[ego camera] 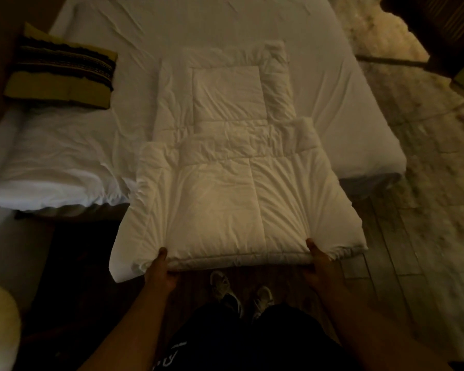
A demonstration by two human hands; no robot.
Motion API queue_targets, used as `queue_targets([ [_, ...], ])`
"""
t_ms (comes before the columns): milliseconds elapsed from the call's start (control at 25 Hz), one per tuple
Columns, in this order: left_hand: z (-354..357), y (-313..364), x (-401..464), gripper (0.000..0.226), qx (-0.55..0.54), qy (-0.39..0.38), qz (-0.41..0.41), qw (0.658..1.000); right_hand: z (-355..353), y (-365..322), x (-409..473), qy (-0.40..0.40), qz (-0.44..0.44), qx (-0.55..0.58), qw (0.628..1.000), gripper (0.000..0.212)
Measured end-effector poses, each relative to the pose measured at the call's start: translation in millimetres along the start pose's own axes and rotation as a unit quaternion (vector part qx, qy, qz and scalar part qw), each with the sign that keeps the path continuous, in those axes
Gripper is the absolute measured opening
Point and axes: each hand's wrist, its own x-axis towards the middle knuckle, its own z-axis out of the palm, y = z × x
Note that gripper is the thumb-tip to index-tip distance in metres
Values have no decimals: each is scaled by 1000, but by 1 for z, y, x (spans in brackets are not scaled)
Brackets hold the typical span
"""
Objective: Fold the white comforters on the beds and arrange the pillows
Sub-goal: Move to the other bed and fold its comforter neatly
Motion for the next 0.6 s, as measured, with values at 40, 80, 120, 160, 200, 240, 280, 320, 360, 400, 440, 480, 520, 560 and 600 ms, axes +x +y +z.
queue_targets([
  [40, 3, -2, -10, 64, -6, -19, 0, 1000, -4, -1, -7, 13, 10, 17, 1000, 58],
  [80, 1, 0, -18, 61, 1, -25, -6, 1000, -6, 3, -4, 13, 26, 40, 999, 48],
  [120, -1, 3, -26, 60, -3, -30, -14, 999, -8, 4, -10, 14, 47, 52, 997, 43],
  [160, -5, 2, -30, 60, -3, -37, -9, 999, -11, 8, -9, 22, 53, 59, 997, 39],
  [200, -10, -1, -37, 60, 6, -38, 2, 999, -12, 10, -15, 24, 54, 71, 996, 33],
  [240, -15, -4, -41, 58, 11, -34, 11, 999, -13, 12, -17, 32, 69, 99, 992, 30],
  [280, -19, -6, -45, 53, 14, -38, 11, 999, -16, 17, -16, 30, 80, 104, 991, 31],
  [320, -24, -9, -46, 49, 12, -53, 5, 999, -15, 20, -22, 41, 94, 107, 989, 33],
  [360, -30, -9, -54, 46, 17, -61, -2, 998, -16, 28, -24, 48, 95, 105, 989, 32],
  [400, -40, -13, -51, 46, 13, -63, -10, 998, -16, 35, -30, 47, 94, 109, 988, 27],
  [440, -50, -14, -53, 48, 21, -54, -19, 998, -19, 44, -35, 51, 89, 112, 988, 20],
  [480, -61, -17, -48, 50, 24, -51, -22, 998, -20, 53, -41, 61, 91, 111, 988, 13],
  [520, -72, -18, -49, 51, 29, -56, -31, 997, -21, 63, -47, 65, 100, 116, 986, 11],
  [560, -80, -22, -46, 51, 25, -49, -32, 998, -24, 71, -48, 60, 106, 124, 985, 16],
  [600, -88, -21, -49, 52, 30, -44, -41, 998, -27, 79, -53, 73, 115, 117, 984, 28],
])
